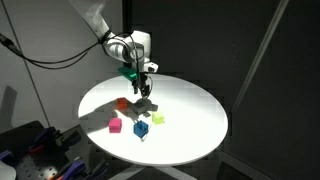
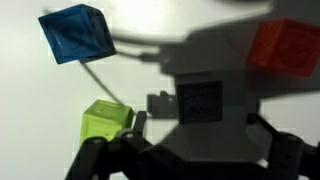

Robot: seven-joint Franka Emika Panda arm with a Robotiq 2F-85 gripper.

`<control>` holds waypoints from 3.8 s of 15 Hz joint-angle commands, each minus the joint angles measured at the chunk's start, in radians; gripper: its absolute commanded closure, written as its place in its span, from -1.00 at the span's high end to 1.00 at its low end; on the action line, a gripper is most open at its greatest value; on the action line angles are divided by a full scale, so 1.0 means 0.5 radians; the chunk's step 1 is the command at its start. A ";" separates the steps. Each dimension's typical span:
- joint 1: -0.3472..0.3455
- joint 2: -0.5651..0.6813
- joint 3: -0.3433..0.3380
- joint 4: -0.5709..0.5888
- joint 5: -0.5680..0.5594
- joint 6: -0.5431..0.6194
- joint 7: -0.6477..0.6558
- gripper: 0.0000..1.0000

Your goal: Pick up the gray block and put it on top of the orange block

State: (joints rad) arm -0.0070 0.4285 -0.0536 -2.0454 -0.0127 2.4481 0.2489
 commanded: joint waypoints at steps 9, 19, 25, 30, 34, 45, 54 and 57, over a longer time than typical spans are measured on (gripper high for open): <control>0.009 0.215 -0.005 0.020 0.045 0.248 -0.032 1.00; 0.035 0.350 -0.011 0.096 0.017 0.264 -0.068 1.00; 0.033 0.411 -0.019 0.159 0.006 0.254 -0.113 0.32; 0.037 0.366 -0.030 0.133 -0.004 0.177 -0.132 -0.36; 0.052 0.269 -0.046 0.060 -0.029 0.135 -0.150 -0.44; 0.070 -0.147 -0.022 -0.199 -0.131 -0.038 -0.246 -0.49; 0.050 -0.483 0.074 -0.594 -0.118 0.111 -0.656 -0.49; 0.055 -0.513 0.113 -0.658 -0.108 0.171 -0.778 -0.49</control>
State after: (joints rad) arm 0.0307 0.2191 -0.0198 -2.3203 -0.0529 2.5022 -0.0835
